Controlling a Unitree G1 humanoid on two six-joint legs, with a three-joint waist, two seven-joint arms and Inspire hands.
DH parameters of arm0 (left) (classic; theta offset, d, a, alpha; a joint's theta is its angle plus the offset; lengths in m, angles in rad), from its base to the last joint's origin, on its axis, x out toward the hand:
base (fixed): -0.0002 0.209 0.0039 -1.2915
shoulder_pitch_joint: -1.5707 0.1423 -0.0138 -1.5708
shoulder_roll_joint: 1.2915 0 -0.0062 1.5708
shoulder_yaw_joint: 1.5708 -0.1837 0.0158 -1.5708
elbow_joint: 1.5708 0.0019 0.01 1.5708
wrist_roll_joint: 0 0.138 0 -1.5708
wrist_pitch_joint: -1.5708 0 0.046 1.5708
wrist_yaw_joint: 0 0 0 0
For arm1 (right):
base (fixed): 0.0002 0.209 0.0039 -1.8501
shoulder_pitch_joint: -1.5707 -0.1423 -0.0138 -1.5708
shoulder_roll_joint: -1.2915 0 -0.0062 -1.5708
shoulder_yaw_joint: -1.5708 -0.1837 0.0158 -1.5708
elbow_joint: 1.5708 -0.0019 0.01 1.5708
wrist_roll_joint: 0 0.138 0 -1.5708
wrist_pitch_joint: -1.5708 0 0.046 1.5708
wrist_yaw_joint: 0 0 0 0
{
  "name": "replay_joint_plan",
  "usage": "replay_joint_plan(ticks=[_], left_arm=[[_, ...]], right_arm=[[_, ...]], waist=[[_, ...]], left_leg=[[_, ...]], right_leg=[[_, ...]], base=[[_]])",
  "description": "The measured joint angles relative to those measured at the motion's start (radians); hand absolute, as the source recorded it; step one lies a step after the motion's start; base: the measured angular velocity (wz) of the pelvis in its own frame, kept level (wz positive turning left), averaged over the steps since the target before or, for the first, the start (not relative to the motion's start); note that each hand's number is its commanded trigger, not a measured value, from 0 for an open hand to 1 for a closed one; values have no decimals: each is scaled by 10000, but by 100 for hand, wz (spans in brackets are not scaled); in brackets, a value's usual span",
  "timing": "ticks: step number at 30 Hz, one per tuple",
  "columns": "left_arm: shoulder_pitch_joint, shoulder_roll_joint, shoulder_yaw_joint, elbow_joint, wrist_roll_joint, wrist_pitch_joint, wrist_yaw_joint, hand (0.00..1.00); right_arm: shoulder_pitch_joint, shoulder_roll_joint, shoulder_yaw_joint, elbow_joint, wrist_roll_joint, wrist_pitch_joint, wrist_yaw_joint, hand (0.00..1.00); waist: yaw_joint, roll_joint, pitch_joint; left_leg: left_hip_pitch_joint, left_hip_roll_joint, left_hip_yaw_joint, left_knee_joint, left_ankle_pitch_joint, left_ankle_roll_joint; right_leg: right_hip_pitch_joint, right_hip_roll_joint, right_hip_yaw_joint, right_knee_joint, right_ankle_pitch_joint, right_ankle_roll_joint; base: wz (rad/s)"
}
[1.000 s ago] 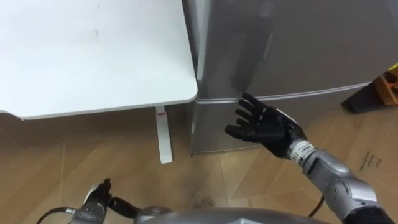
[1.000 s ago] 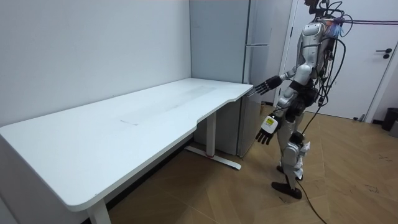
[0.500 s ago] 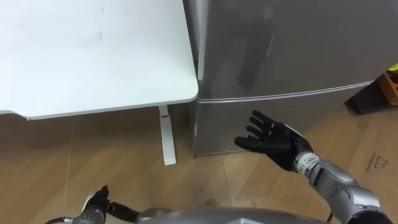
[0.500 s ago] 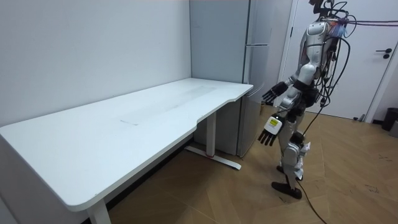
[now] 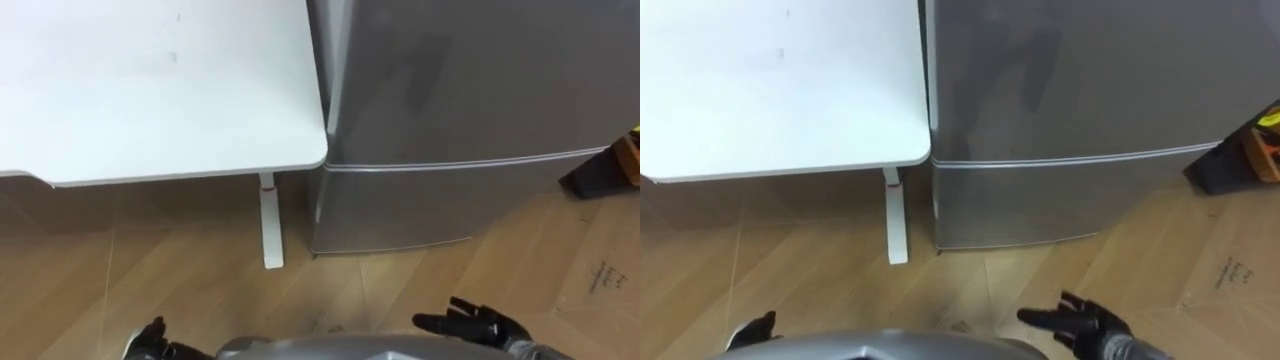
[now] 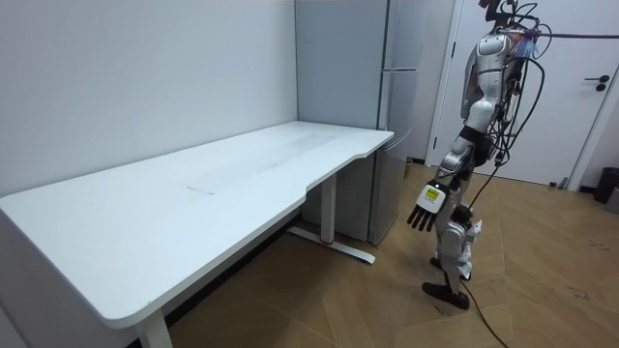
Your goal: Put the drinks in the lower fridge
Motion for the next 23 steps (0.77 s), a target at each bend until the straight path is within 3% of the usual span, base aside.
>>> replay_joint_plan(ticks=[6, 12, 23], left_arm=[[184, -171, 336, 534, 924, 148, 11, 0], [271, -367, 397, 762, 1284, 454, -6, 0], [283, -387, 327, 809, 1578, 794, -126, 0]], right_arm=[[-125, 429, -560, 955, -202, -179, -354, 0], [-210, 441, -581, 1240, -239, -196, -627, 0], [-495, 429, -540, 1474, -666, -162, -1082, 0]], waist=[[-6, 16, 22], [6, 36, 60], [45, 192, 100]], left_leg=[[42, -56, -186, 15, -4, 6], [39, -154, -448, 121, -38, 57], [20, -249, -701, 140, -78, 119]], right_leg=[[179, -15, -59, -127, -49, 26], [345, -123, -383, -141, -157, 86], [437, -188, -583, -137, -266, 161]], base=[[10], [16], [7]])
